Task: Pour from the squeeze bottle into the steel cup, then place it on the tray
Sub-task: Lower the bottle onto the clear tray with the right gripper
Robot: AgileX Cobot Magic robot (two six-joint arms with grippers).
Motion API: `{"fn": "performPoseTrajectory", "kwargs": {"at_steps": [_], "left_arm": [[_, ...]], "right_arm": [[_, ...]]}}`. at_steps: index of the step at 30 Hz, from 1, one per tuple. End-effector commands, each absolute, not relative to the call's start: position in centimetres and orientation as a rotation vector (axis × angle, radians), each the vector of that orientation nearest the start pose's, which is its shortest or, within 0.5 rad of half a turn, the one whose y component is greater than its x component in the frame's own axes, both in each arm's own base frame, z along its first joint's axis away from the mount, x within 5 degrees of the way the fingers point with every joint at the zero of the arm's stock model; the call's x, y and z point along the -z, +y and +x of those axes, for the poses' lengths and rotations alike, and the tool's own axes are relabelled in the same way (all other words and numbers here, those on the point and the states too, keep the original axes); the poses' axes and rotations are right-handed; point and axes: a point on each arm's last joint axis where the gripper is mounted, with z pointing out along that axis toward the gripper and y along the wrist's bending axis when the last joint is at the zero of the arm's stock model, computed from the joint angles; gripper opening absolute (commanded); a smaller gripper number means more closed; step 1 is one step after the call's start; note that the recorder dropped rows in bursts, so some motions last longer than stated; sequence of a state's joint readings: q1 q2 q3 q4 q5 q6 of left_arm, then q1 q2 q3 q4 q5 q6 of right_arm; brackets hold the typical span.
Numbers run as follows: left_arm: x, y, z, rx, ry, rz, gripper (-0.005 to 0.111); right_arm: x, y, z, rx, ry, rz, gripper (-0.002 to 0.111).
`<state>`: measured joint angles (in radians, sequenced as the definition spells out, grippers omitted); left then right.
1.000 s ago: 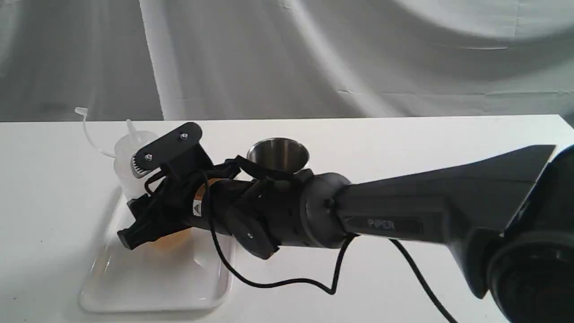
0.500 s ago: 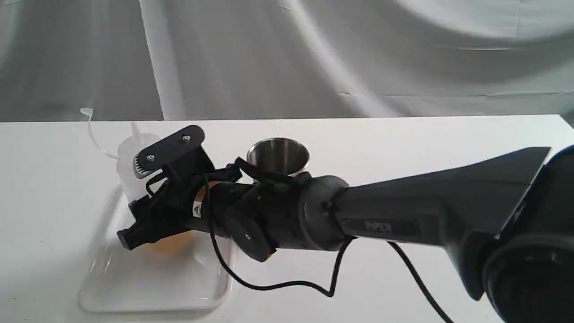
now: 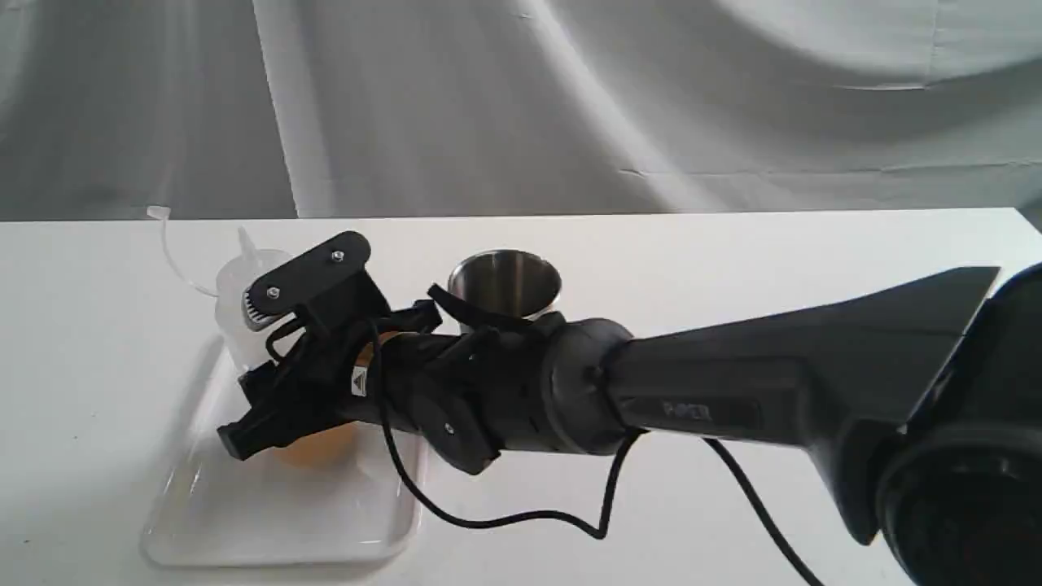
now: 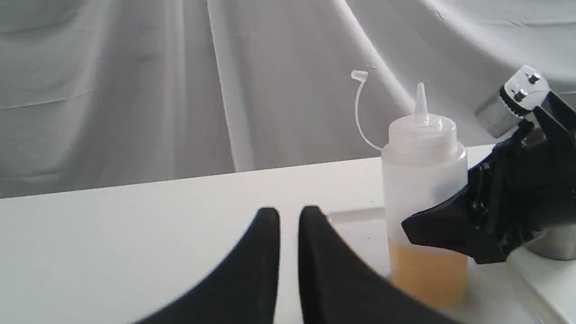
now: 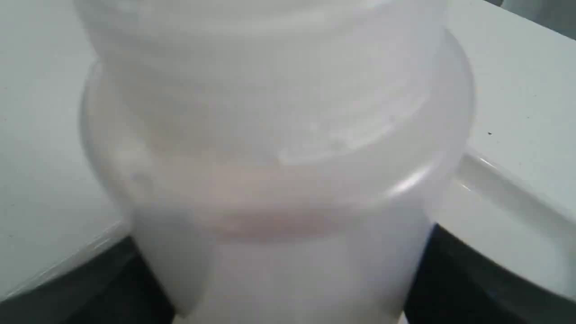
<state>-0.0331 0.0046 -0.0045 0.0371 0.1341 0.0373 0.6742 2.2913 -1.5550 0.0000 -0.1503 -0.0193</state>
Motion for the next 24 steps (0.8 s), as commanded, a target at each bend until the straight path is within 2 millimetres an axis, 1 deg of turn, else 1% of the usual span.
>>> {"fn": "performPoseTrajectory", "kwargs": {"at_steps": [1, 4, 6, 9, 13, 15, 17, 22, 24], "left_arm": [[-20.12, -0.17, 5.64, -0.032, 1.614, 0.087, 0.008], [-20.12, -0.17, 5.64, -0.032, 1.614, 0.087, 0.008], [-20.12, -0.17, 5.64, -0.032, 1.614, 0.087, 0.008], [-20.12, -0.17, 5.64, -0.032, 1.614, 0.087, 0.008], [-20.12, -0.17, 5.64, -0.032, 1.614, 0.087, 0.008], [-20.12, -0.17, 5.64, -0.032, 1.614, 0.087, 0.008], [-20.12, -0.17, 5.64, -0.032, 1.614, 0.087, 0.008], [-20.12, -0.17, 5.64, -0.032, 1.614, 0.087, 0.008], [-20.12, -0.17, 5.64, -0.032, 1.614, 0.087, 0.008]], "right_arm": [[-14.49, 32.04, 39.80, -0.413, 1.925, -0.699, 0.030], [-14.47, 32.03, 39.79, -0.413, 1.927, -0.700, 0.030], [-14.47, 32.04, 39.79, -0.411, 1.924, -0.706, 0.034], [-14.47, 32.03, 39.79, -0.413, 1.927, -0.700, 0.047], [-14.47, 32.03, 39.79, -0.413, 1.927, -0.700, 0.071], [-14.47, 32.03, 39.79, -0.413, 1.927, -0.700, 0.078], [-14.47, 32.04, 39.79, -0.411, 1.924, -0.706, 0.081], [-14.61, 32.04, 39.79, -0.410, 1.921, -0.706, 0.083], [-15.24, 32.01, 39.75, -0.411, 1.911, -0.705, 0.084]]}}
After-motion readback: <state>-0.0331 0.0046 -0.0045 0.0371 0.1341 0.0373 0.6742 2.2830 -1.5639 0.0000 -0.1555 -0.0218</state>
